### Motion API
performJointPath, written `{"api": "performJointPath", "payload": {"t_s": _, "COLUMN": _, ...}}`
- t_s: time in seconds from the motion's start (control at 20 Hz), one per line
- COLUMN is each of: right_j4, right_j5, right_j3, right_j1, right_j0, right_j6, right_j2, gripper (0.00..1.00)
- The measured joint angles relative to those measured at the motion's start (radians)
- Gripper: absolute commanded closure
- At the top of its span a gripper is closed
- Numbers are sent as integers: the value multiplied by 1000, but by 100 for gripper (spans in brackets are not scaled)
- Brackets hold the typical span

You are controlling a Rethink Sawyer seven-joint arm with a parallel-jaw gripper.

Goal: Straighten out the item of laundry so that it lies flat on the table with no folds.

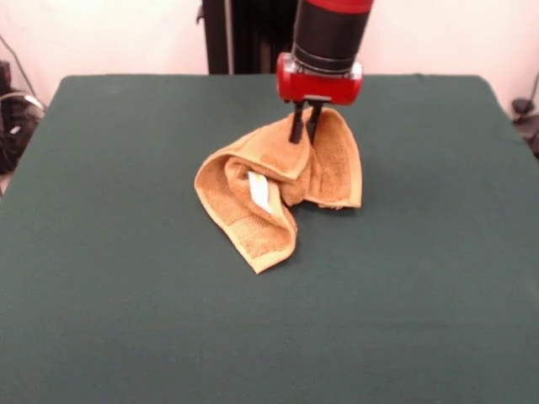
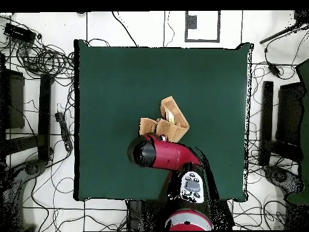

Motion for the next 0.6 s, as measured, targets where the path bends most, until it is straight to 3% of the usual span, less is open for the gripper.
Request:
{"api": "performJointPath", "payload": {"t_s": 0.35, "right_j4": 2, "right_j5": 3, "right_j3": 16, "right_j1": -76, "right_j0": -12, "right_j6": 0, "right_j2": -1, "gripper": 100}}
{"api": "performJointPath", "payload": {"t_s": 0.6, "right_j4": 1, "right_j5": 25, "right_j3": 56, "right_j1": -203, "right_j0": -62, "right_j6": 0, "right_j2": -1, "gripper": 100}}
